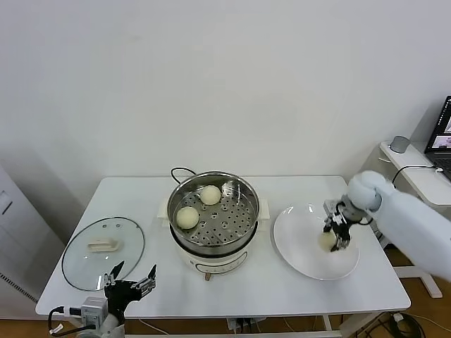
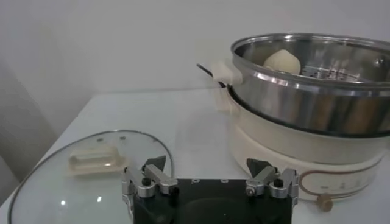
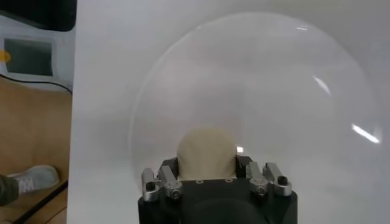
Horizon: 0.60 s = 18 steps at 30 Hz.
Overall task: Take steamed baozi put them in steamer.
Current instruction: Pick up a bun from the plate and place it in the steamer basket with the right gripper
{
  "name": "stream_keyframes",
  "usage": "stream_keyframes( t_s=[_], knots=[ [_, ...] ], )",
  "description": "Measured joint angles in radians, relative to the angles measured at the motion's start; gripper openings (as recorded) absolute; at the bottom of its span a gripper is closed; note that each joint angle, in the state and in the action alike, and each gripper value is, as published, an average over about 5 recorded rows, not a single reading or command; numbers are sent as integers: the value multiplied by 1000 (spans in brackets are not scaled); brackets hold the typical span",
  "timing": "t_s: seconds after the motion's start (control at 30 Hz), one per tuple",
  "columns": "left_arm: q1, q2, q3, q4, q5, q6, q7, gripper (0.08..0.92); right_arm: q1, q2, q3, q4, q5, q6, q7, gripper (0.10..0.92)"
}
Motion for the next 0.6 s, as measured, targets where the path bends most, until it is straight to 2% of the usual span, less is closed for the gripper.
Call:
stream_keyframes(
  t_s=[0.4, 0.6],
  knots=[
    [12, 0, -8, -19, 64, -37, -22, 823, 467, 186, -321, -51, 249, -26, -24, 560],
    [22, 0, -15, -35, 83, -53, -30, 823, 554, 318, -412, -89, 381, 97, -58, 560]
  ],
)
